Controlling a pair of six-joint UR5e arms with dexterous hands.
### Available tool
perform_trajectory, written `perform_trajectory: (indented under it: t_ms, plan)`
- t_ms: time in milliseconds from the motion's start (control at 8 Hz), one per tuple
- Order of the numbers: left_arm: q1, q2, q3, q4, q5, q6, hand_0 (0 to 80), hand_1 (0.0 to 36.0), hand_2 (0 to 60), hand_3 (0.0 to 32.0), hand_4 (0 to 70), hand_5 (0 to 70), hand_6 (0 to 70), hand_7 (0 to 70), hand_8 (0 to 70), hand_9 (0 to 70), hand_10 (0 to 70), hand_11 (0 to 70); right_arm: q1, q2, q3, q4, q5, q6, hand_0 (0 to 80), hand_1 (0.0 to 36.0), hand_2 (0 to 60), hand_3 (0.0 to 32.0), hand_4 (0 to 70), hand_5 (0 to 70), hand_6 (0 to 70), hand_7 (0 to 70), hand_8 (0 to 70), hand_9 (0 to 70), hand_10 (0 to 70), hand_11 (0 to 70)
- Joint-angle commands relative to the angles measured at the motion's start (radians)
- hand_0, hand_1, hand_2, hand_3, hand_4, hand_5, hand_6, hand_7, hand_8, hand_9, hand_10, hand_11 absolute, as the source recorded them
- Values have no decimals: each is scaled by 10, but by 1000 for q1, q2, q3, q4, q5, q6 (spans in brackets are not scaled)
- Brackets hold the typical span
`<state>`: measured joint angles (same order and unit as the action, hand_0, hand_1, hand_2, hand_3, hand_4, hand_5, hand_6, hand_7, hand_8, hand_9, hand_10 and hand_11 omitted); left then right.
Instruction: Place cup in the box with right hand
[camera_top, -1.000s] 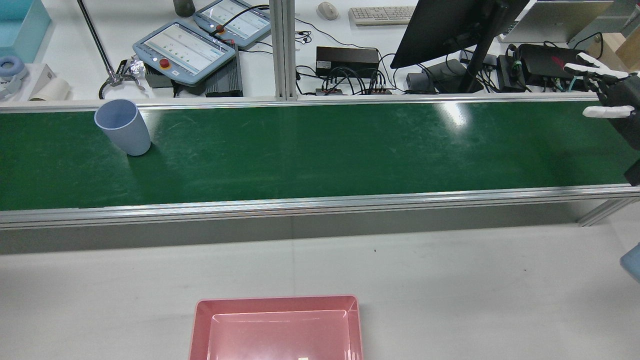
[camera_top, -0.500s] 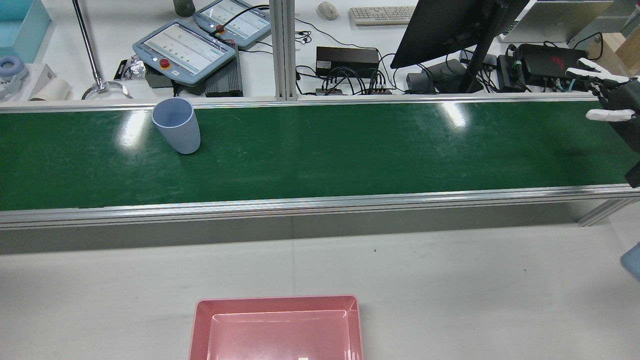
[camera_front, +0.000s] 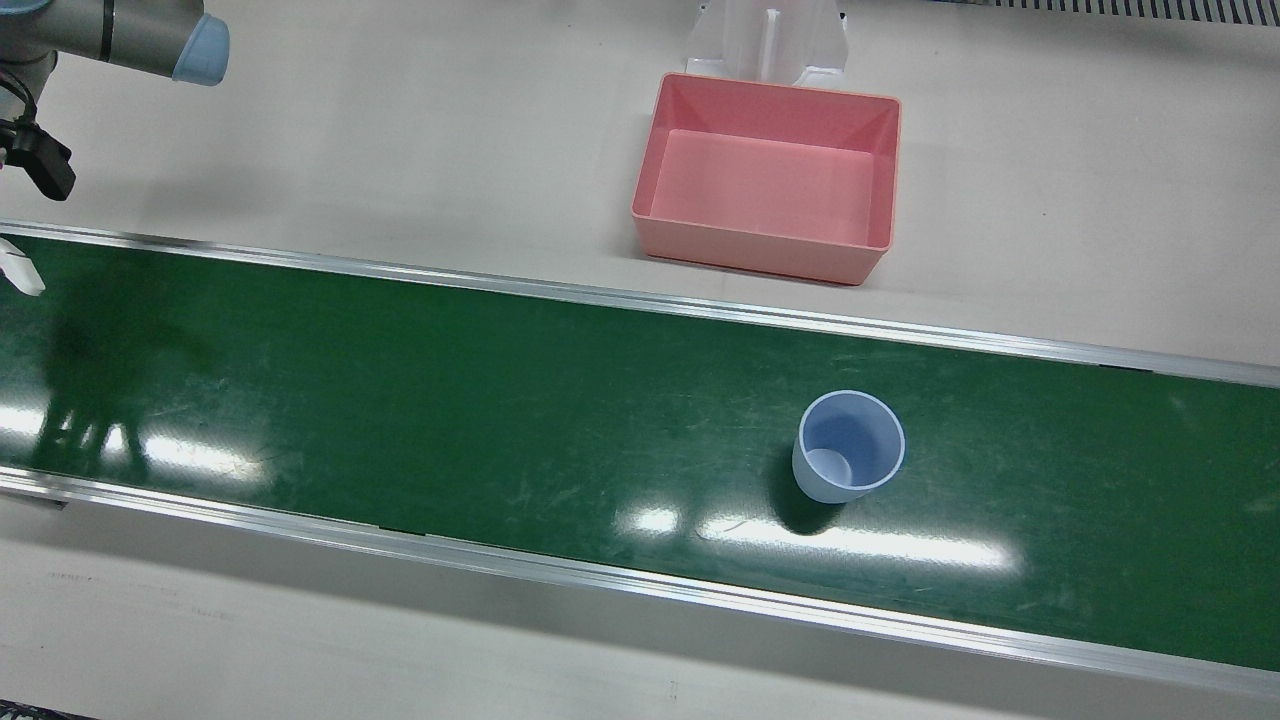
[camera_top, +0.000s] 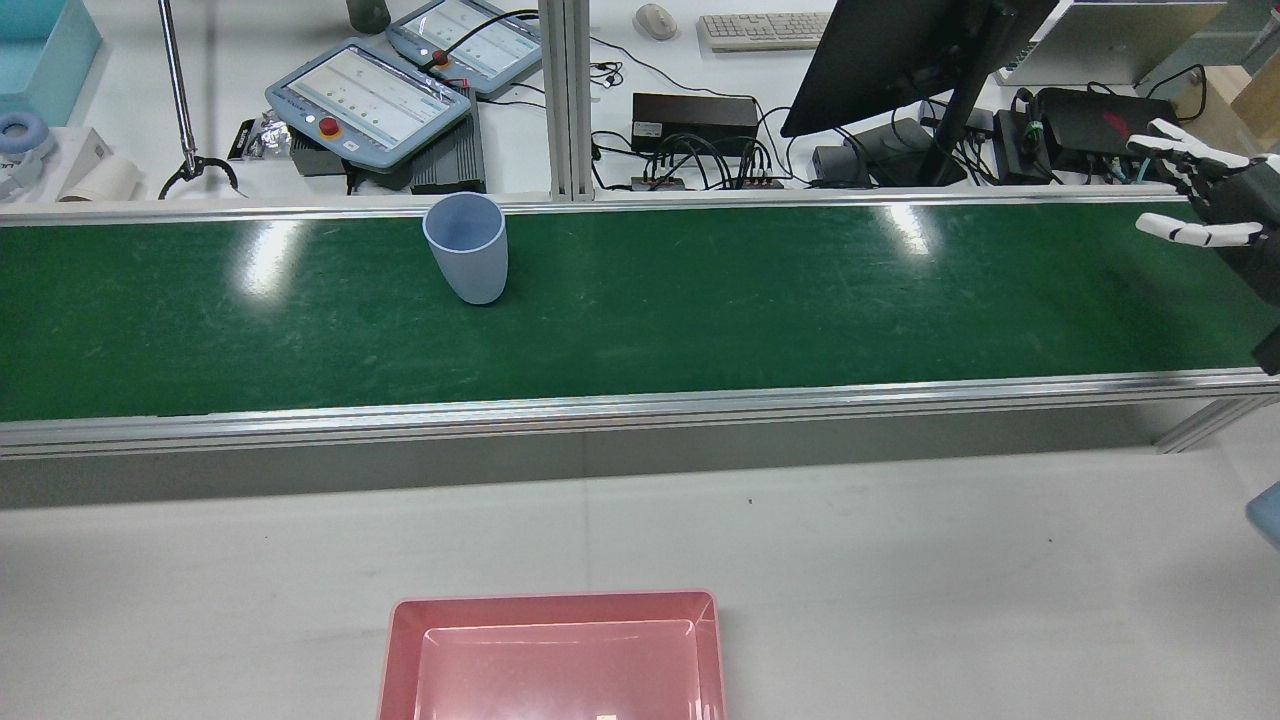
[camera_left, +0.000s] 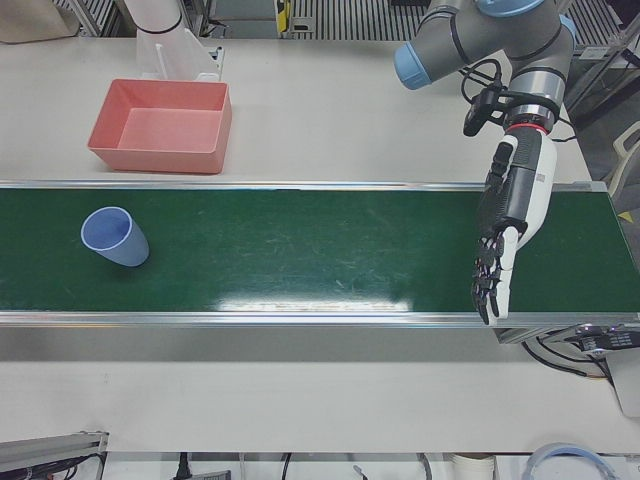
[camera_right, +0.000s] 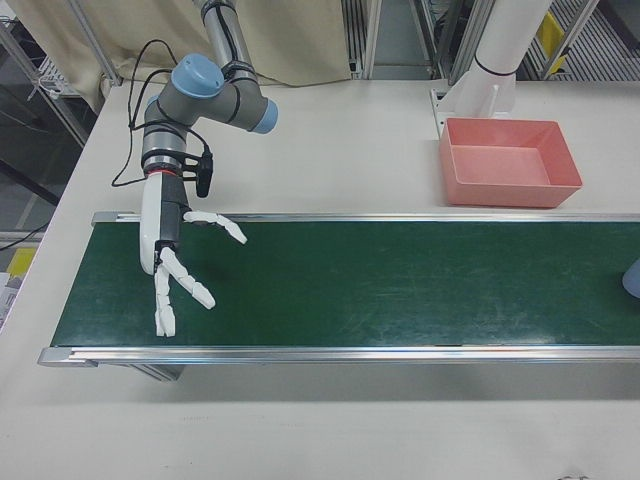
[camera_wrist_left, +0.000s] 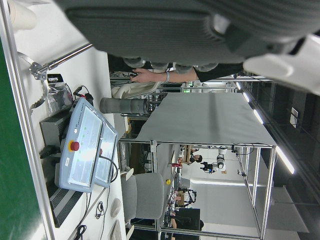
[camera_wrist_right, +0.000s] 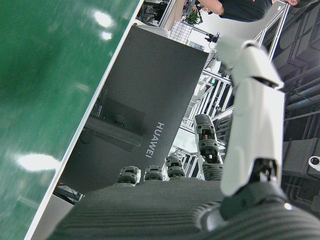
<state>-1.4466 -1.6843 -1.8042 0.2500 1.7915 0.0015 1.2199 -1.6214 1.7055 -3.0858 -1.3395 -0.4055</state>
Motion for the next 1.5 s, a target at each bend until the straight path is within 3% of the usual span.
perform_trajectory:
  t_ms: [0,125,250,500,625,750,875,1000,1125,1250,1375]
  plan:
    - [0,0,0,0,-1,0,0,0,0,0,0,0,0,0,0,0,0,0,29,21,2,-5,-70,-9,646,314,292,62,0,102,32,75,5,23,17,63]
    - [0,0,0,0,-1,0,0,0,0,0,0,0,0,0,0,0,0,0,21,23,-4,-5,-70,-9,490,131,56,112,1,51,17,84,0,24,2,23]
    - [0,0,0,0,0,0,0,0,0,0,0,0,0,0,0,0,0,0,23,23,-4,-5,-70,-9,503,114,0,128,13,50,18,97,3,31,3,23]
    - [0,0,0,0,0,0,0,0,0,0,0,0,0,0,0,0,0,0,23,23,-4,-5,-70,-9,480,120,84,112,36,44,20,107,7,40,8,28]
    - [0,0,0,0,-1,0,0,0,0,0,0,0,0,0,0,0,0,0,27,23,-3,-5,-69,-7,505,124,29,70,72,50,29,131,8,45,16,43]
    - [0,0,0,0,0,0,0,0,0,0,0,0,0,0,0,0,0,0,35,23,2,-7,-69,-4,517,152,62,12,91,56,43,165,10,54,28,60]
    - [0,0,0,0,0,0,0,0,0,0,0,0,0,0,0,0,0,0,35,23,0,-7,-69,-4,516,156,65,0,100,56,44,167,8,52,28,61]
    - [0,0,0,0,-1,0,0,0,0,0,0,0,0,0,0,0,0,0,32,23,-3,-7,-69,-4,519,135,0,0,127,53,44,168,8,52,27,58]
    - [0,0,0,0,-1,0,0,0,0,0,0,0,0,0,0,0,0,0,23,23,-4,-7,-66,-7,500,156,101,16,82,52,42,167,9,54,26,57]
    - [0,0,0,0,-1,0,0,0,0,0,0,0,0,0,0,0,0,0,-3,24,-4,-7,-61,-9,507,136,32,44,83,53,38,164,10,54,23,52]
    - [0,0,0,0,-1,0,0,0,0,0,0,0,0,0,0,0,0,0,-17,37,-4,-8,-58,-9,499,143,66,60,67,52,37,166,10,55,22,51]
